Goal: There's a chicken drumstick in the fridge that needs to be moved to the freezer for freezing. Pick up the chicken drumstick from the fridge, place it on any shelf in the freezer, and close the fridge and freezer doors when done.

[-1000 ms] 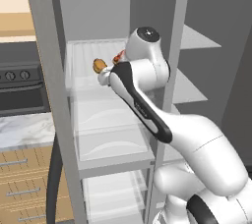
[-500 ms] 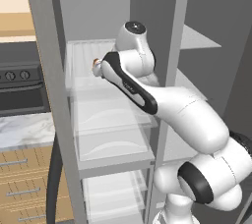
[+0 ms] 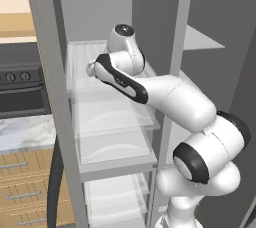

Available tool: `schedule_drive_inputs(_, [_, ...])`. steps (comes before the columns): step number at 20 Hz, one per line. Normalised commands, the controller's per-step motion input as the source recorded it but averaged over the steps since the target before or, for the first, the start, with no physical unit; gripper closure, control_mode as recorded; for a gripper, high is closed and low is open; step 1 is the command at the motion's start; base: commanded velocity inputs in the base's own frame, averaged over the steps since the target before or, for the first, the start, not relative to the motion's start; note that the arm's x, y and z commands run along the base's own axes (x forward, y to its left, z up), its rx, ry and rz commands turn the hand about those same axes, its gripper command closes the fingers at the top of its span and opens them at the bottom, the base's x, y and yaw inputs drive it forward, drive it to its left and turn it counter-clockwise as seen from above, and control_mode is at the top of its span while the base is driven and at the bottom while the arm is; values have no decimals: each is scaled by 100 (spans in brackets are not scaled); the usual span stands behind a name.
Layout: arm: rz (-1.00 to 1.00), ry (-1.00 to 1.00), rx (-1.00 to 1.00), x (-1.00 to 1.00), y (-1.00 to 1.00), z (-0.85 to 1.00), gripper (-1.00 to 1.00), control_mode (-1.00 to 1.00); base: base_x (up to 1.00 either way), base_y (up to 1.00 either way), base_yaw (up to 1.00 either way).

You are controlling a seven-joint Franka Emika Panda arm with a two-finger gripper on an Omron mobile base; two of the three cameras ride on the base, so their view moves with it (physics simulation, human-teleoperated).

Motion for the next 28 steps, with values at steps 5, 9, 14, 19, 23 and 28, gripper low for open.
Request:
schedule_drive_inputs(5, [-1, 2, 0, 50, 0, -6, -100, -100, 0, 0, 0])
schedule_drive_inputs(9, [-4, 0, 0, 48, 3, -21, -100, -100, 0, 0, 0])
schedule_drive_inputs(14, [-3, 0, 0, 47, 16, -19, -100, -100, 0, 0, 0])
schedule_drive_inputs(19, [-3, 0, 0, 36, 26, -23, 100, -100, 0, 0, 0])
schedule_drive_inputs(23, [-2, 0, 0, 10, 9, -16, 100, -100, 0, 0, 0])
schedule_drive_inputs(28, [0, 0, 0, -34, -3, -5, 100, -100, 0, 0, 0])
